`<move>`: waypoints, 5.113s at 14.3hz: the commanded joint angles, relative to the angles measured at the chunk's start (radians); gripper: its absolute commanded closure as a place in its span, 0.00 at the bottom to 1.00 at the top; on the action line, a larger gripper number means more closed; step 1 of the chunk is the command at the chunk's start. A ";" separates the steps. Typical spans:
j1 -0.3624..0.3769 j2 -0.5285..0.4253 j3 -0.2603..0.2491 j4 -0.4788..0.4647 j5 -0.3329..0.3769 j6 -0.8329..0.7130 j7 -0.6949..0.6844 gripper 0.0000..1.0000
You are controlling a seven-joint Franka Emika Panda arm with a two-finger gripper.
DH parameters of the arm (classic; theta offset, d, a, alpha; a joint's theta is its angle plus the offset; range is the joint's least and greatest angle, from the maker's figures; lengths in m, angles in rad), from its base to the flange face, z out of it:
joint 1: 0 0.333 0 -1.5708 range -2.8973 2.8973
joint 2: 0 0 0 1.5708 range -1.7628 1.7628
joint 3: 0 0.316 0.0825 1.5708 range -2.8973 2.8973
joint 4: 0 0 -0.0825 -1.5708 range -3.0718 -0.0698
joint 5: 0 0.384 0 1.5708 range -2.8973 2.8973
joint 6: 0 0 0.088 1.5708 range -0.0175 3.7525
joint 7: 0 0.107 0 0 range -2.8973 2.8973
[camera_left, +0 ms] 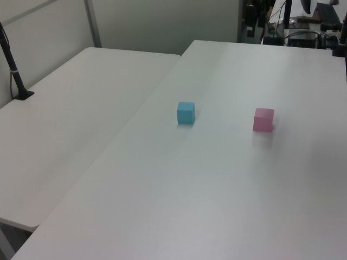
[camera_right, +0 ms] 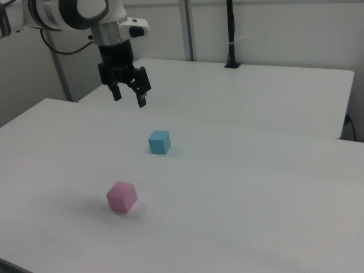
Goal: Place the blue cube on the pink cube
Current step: 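Move the open gripper over the blue cube and lower onto it, then close the gripper on the blue cube, then lift the blue cube and carry it over the pink cube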
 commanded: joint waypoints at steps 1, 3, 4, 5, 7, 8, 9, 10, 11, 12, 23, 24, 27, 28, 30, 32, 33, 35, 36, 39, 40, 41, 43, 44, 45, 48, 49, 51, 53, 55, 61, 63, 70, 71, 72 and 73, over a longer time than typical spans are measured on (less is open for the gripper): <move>0.000 0.003 -0.002 -0.010 0.026 0.044 -0.015 0.00; 0.005 0.024 -0.002 -0.007 0.031 0.057 -0.045 0.00; 0.008 0.046 -0.002 -0.004 0.029 0.064 -0.056 0.00; 0.011 0.059 0.001 -0.003 0.025 0.079 -0.064 0.00; 0.014 0.101 0.011 0.025 0.028 0.138 -0.070 0.00; 0.020 0.133 0.012 0.048 0.028 0.162 -0.070 0.00; 0.032 0.168 0.012 0.086 0.028 0.175 -0.070 0.00; 0.048 0.213 0.012 0.130 0.026 0.187 -0.070 0.00; 0.064 0.274 0.011 0.189 0.025 0.214 -0.070 0.00; 0.078 0.309 0.009 0.213 0.023 0.242 -0.071 0.00; 0.178 0.527 -0.028 0.284 -0.001 0.411 -0.091 0.00; 0.178 0.543 -0.028 0.283 -0.015 0.423 -0.091 0.00; 0.181 0.587 -0.040 0.277 -0.037 0.472 -0.091 0.00; 0.186 0.602 -0.040 0.277 -0.038 0.489 -0.091 0.00; 0.192 0.627 -0.041 0.277 -0.052 0.507 -0.085 0.00; 0.204 0.636 -0.041 0.277 -0.052 0.517 -0.084 0.00; 0.204 0.645 -0.041 0.278 -0.052 0.518 -0.084 0.00; 0.207 0.665 -0.043 0.278 -0.054 0.562 -0.076 0.00; 0.207 0.672 -0.043 0.278 -0.060 0.573 -0.065 0.00; 0.218 0.702 -0.044 0.284 -0.080 0.607 -0.058 0.00; 0.220 0.707 -0.048 0.284 -0.081 0.612 -0.058 0.00; 0.220 0.707 -0.051 0.284 -0.081 0.613 -0.058 0.01; 0.221 0.707 -0.055 0.284 -0.081 0.613 -0.058 0.17; 0.221 0.707 -0.055 0.284 -0.083 0.613 -0.059 0.24; 0.221 0.707 -0.054 0.284 -0.083 0.613 -0.059 0.31; 0.223 0.705 -0.055 0.283 -0.087 0.613 -0.059 0.50; 0.221 0.705 -0.055 0.283 -0.087 0.612 -0.059 0.50; 0.221 0.698 -0.067 0.283 -0.086 0.612 -0.061 0.50; 0.220 0.669 -0.075 0.280 -0.081 0.604 -0.062 0.50; 0.215 0.620 -0.077 0.273 -0.072 0.592 -0.064 0.49; 0.184 0.465 -0.078 0.273 -0.025 0.434 -0.071 0.46; 0.163 0.411 -0.077 0.263 0.000 0.413 -0.085 0.46; 0.131 0.307 -0.074 0.234 0.035 0.334 -0.102 0.45; 0.123 0.267 -0.068 0.196 0.038 0.333 -0.102 0.45; 0.121 0.220 -0.063 0.144 0.049 0.333 -0.102 0.45; 0.121 0.172 -0.061 0.102 0.061 0.328 -0.102 0.45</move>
